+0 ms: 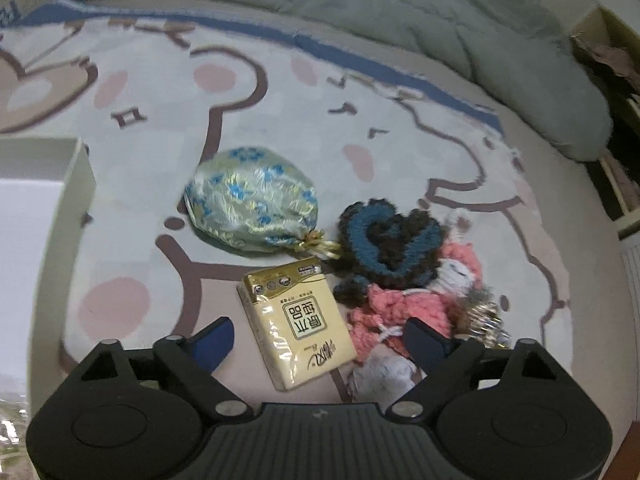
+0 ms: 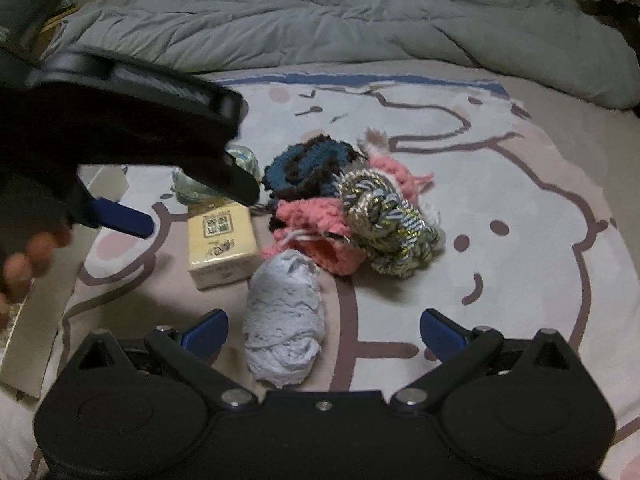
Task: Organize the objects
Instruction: 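Grasp the gold tissue packet with the left tool while the right tool grasps the white lace scrunchie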
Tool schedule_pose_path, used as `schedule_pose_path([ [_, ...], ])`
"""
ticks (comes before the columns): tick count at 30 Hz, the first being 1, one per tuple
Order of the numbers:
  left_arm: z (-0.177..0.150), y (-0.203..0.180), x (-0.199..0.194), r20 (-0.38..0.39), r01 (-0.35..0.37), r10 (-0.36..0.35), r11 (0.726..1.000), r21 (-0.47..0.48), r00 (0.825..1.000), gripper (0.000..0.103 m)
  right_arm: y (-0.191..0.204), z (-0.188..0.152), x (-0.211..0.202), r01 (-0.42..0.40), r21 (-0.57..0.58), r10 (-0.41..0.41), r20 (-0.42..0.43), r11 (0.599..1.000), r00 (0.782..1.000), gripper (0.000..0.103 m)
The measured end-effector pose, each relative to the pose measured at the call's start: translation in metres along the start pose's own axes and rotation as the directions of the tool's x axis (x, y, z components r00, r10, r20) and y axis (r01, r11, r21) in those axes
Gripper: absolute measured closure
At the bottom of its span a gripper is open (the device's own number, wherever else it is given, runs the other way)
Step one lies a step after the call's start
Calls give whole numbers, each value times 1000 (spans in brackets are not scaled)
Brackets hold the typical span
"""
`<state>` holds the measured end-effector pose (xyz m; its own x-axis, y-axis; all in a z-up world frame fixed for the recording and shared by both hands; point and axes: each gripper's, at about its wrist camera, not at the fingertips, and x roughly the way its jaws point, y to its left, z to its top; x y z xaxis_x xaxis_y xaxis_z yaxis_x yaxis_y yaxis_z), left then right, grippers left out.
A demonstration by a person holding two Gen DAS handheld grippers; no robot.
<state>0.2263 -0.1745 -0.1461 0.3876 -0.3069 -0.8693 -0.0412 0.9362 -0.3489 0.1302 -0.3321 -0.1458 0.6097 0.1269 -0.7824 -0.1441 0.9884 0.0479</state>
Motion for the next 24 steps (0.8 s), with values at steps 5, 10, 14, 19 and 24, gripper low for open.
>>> schedule_pose_path([
  [5,1,-1,21,-18,-49,49,998,25,999,16,-9,2,8,-31,79,33,-20,996,999,7],
  [10,5,3,31,3,-70,70,997,33,998,19,-6,3,16,-96,104,101,-43,990,994,24],
  [14,4,0,32,25,-108,106,991,81,994,30,0,1,22,-112,92,118,-73,990,990,32],
  [19,1,1,29,28,-100,97,984,149,995,37,-1,1,22,-105,100,113,-77,989,991,38],
  [24,-5,5,23,-4,-70,73,968,240,997,38,-6,2,21,-129,140,141,-80,982,987,49],
])
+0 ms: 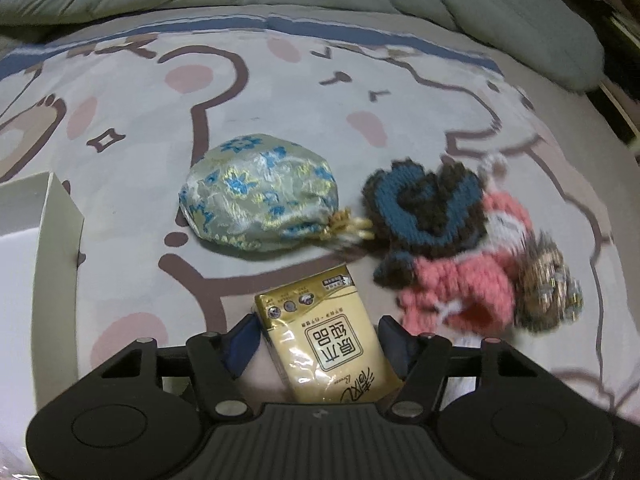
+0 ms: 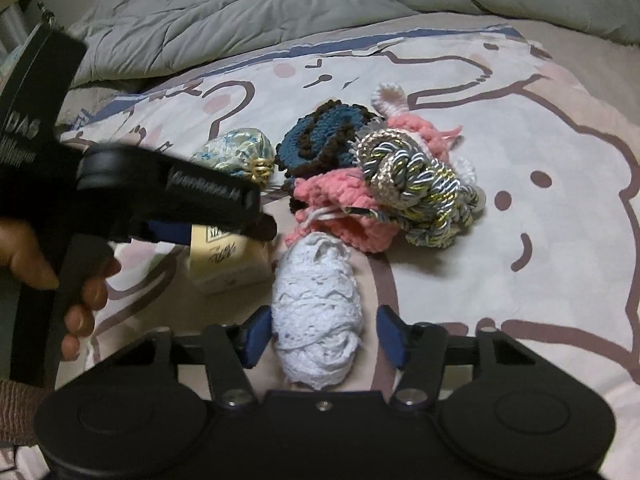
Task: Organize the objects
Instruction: 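Grasp the gold tissue packet with the left tool while the right tool grasps the white lace scrunchie, then carry the tissue packet and lace scrunchie over the white box with both tools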
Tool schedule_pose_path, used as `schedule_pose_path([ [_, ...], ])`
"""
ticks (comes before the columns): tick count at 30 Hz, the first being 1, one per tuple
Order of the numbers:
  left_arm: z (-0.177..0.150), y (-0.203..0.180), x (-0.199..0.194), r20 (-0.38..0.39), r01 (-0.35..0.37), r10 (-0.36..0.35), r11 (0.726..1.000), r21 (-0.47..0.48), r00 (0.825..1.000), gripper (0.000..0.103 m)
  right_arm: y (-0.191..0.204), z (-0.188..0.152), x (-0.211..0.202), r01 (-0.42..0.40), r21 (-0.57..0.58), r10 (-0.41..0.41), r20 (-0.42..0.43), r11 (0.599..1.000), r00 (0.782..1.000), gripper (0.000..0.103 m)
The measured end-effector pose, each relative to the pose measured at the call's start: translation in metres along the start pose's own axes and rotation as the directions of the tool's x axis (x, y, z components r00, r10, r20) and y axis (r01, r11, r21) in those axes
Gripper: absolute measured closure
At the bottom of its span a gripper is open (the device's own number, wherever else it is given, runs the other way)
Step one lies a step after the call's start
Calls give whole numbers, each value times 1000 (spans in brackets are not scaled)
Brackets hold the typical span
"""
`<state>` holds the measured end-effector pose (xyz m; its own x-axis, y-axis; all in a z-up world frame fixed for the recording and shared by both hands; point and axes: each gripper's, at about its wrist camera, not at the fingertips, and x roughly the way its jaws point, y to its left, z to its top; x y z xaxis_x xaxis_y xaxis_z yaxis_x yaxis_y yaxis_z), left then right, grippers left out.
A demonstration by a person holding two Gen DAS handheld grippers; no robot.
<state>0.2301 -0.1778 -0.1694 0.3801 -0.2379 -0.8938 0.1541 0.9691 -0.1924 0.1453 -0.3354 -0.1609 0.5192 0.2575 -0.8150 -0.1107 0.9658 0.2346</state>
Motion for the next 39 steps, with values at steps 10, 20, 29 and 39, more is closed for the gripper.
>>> schedule_pose_path([
  [10,-28,2,-23,-113,77,-52,970,231,992,38,-2,1,-8,-17,24,18,-44,1000,999,60],
  [20,-59,3,-41,-135,13,20,972,237,991,24,1,-2,-18,-4,24,5,-78,1000,997,61],
  [29,-70,14,-47,-91,-68,62,996,-63,994,44,5,0,-19,13,53,-9,-79,998,997,61],
  [39,-67,8,-63,-10,-37,37,999,-13,999,50,9,-1,-23,14,25,-12,-76,1000,997,62],
])
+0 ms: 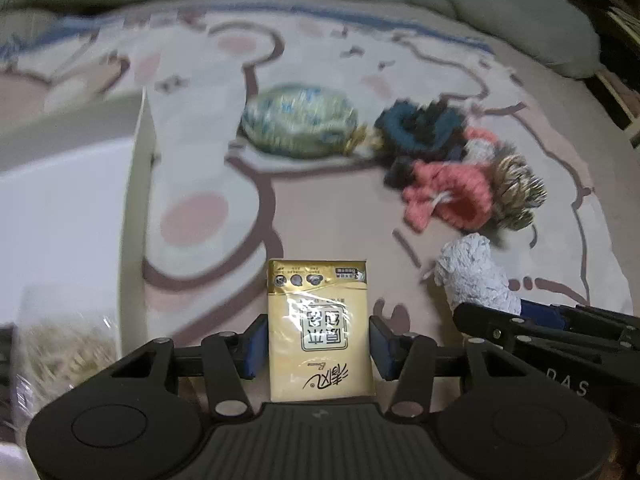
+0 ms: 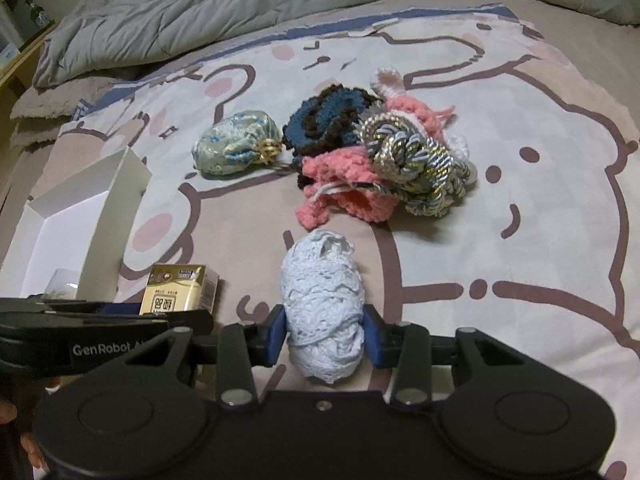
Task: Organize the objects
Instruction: 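Carry the tissue packet and lace scrunchie over the white box with both tools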
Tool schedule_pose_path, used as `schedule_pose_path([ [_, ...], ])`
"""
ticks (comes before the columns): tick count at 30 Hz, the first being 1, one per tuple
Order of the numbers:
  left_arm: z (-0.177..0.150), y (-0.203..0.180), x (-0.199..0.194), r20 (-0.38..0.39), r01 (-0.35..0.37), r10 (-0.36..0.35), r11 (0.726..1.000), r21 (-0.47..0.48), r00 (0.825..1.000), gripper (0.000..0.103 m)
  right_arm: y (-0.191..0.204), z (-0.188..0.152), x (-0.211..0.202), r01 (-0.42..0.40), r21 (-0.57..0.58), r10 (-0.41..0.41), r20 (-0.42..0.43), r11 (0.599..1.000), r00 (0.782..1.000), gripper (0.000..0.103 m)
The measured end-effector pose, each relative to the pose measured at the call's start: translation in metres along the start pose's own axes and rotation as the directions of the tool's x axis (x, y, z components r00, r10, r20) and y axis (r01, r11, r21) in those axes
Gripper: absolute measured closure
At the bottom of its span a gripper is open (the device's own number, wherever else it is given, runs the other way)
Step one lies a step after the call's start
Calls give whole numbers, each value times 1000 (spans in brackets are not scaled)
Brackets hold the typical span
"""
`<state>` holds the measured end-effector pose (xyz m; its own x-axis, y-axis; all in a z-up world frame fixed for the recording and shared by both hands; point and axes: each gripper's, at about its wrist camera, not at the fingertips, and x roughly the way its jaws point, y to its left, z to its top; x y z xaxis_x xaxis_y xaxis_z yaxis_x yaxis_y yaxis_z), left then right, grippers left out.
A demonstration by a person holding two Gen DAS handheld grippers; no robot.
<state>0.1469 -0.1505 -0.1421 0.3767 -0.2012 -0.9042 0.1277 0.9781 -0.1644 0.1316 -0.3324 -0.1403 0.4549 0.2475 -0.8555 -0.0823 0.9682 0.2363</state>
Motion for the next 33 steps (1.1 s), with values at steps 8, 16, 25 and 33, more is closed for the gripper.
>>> schedule_pose_path([
  [8,3,8,-43,103,25,-26,1000,18,994,51,-2,3,-30,-10,28,8,82,1000,997,63],
  [16,0,14,-83,195,42,-47,999,27,980,51,5,4,-63,-31,48,23,161,998,987,63],
  [25,-9,21,-117,266,54,-64,998,43,962,51,22,4,-95,-60,53,46,242,997,969,63],
  [33,-15,35,-134,296,54,-65,998,44,953,51,42,-1,-105,-64,37,52,254,997,966,63],
])
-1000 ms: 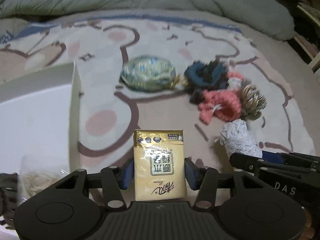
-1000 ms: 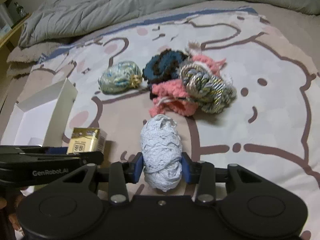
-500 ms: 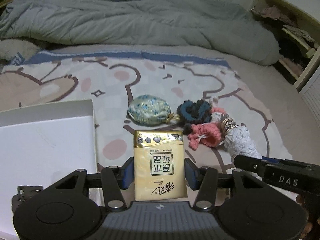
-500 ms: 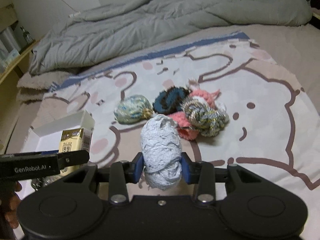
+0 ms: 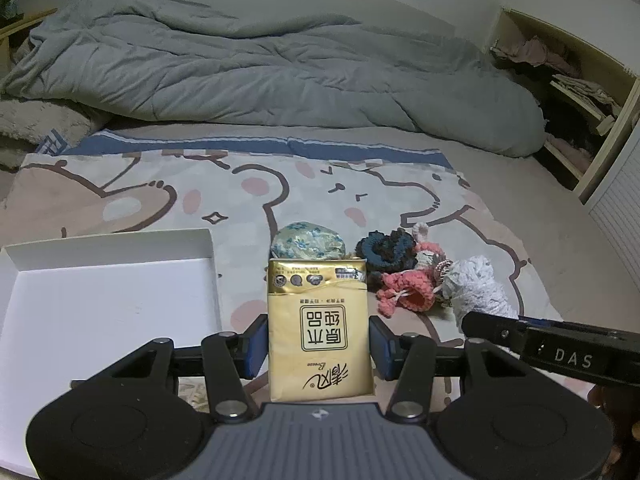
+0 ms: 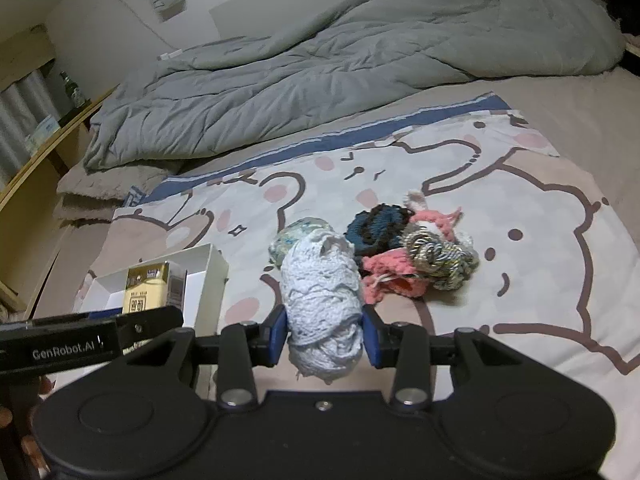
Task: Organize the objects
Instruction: 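Carry the tissue packet and lace scrunchie over the white box with both tools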
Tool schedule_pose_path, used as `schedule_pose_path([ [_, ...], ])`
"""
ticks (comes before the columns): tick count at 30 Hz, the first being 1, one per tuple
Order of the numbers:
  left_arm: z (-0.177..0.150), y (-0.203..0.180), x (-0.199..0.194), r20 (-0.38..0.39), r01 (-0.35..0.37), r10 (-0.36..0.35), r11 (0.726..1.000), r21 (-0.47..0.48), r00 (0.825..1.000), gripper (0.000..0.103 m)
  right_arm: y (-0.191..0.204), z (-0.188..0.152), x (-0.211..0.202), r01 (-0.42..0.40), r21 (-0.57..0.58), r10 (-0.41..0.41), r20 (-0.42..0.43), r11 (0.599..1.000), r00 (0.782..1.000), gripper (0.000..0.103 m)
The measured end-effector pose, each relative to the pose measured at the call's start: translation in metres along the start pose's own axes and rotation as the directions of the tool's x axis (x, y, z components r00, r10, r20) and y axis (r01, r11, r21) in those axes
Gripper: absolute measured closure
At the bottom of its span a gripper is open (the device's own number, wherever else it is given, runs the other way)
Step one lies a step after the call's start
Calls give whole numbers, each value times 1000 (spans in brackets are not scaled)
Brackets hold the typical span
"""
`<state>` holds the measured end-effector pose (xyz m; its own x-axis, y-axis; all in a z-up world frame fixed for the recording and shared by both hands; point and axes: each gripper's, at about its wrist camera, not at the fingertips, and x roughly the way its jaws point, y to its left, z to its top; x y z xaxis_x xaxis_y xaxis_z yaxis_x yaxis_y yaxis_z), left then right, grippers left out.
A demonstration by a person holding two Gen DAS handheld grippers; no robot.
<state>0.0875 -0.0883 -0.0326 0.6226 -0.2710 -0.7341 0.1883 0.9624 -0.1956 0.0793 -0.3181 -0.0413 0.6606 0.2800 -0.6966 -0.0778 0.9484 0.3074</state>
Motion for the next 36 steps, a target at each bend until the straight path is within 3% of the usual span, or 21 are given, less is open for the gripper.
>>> schedule_pose_path([
  [8,-4,20,-21,21,-14,14,1000,0,1000,51,15,0,-5,2,-11,-2,11,1000,1000,63],
  [17,-14,68,-46,33,-82,83,996,-39,996,51,44,-5,0,32,-93,-33,-8,995,999,63],
  [36,-38,179,-91,36,-204,210,971,-127,977,51,164,-13,16,-107,-153,98,-63,982,993,63],
])
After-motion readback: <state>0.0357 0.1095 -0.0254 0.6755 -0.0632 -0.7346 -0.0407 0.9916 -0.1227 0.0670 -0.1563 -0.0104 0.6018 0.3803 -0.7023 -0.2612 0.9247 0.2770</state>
